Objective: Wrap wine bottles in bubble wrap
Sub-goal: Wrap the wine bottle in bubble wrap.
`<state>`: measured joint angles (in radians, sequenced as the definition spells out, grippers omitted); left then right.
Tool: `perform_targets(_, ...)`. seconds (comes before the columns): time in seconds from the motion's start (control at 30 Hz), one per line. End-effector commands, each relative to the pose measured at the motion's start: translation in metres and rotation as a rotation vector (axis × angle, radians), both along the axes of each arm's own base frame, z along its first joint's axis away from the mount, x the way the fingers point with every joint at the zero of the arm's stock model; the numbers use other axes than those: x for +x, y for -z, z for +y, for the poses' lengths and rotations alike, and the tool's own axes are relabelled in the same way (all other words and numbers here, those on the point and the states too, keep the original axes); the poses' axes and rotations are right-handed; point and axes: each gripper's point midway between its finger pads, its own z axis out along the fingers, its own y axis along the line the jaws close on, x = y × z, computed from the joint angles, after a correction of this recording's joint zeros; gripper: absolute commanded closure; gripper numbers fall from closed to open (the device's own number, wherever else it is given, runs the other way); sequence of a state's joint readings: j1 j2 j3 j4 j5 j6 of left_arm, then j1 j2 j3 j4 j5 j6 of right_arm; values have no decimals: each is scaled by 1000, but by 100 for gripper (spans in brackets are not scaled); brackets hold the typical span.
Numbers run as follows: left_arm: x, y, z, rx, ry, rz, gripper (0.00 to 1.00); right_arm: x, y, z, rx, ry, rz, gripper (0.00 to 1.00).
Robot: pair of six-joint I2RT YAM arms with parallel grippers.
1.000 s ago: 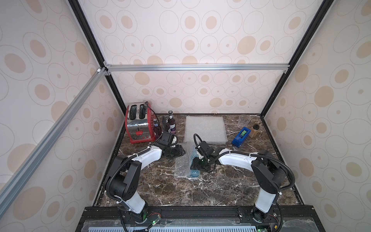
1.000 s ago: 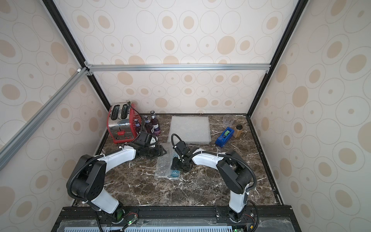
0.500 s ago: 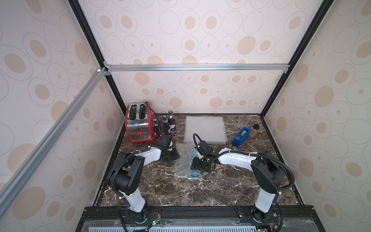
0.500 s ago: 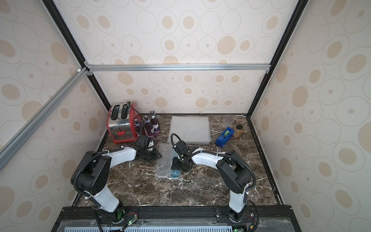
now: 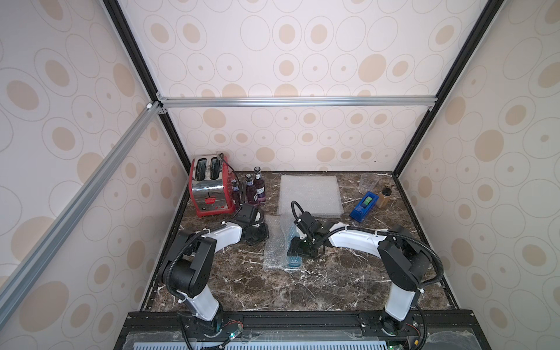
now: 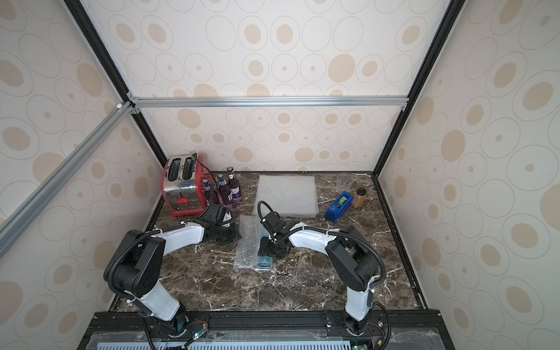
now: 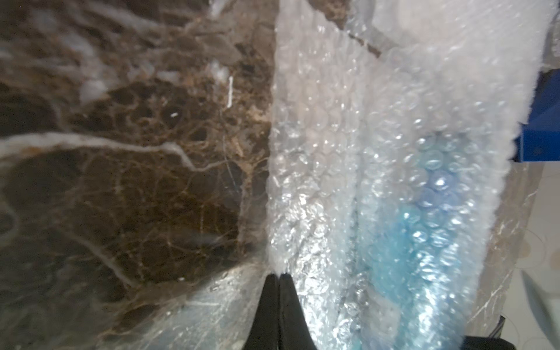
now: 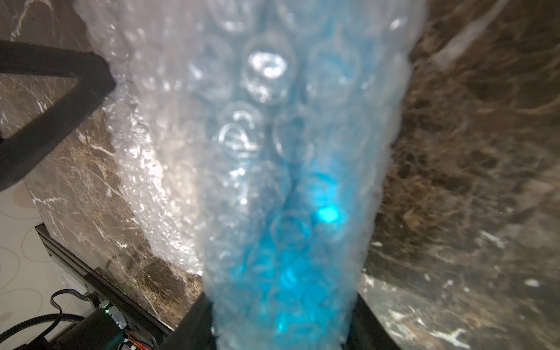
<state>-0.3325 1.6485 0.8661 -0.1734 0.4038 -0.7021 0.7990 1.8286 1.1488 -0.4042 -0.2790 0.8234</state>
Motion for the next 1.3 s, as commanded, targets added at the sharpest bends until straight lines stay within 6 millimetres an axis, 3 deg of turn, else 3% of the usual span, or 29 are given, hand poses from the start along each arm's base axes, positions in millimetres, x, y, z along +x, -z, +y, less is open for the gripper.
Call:
perform_targets(0.0,6,-23,-7,-49,12,-49,100,-14,34,-19,-112,-3,76,61)
perform_targets(0.13,9,-46,-10,-67,33,-118,100,-12,36,-18,-111,-8,73,61)
perform_targets(0.3,5,-66,-35,-144,110,-158,100,-11,37,-12,-90,-7,81,61)
perform_targets(0.4,0,-68,-50,-169,156,-153,100,-9,38,-13,-97,-16,75,61)
perform_targets(0.5,-3,-67,-53,-177,158,-137,100,-10,36,-13,-92,-9,80,61)
perform_targets(0.57,-4,-62,-45,-121,145,-121,100,-10,35,-13,-88,-14,76,61)
perform_targets(0.6,-4,-57,-33,-57,119,-119,88,-10,35,-14,-92,-19,70,61)
perform_targets(0.67,-3,-49,-7,74,79,-142,82,-9,37,-17,-103,-15,73,62)
perform_targets(0.73,-2,-37,19,153,24,-128,67,-11,38,-17,-97,-9,84,62)
perform_targets(0.8,-3,-22,29,131,-28,-74,66,-12,38,-16,-91,-13,86,62)
perform_targets(0.93,-1,-2,10,38,-6,-12,54,-12,39,-20,-104,-15,81,62)
perform_targets(1.03,1,3,12,68,-1,14,54,-13,38,-20,-93,-11,81,62)
perform_targets(1.17,-4,20,6,27,-2,51,58,-13,39,-22,-98,-12,78,62)
perform_targets(1.27,-3,18,2,20,8,55,67,-13,39,-20,-88,-10,82,62)
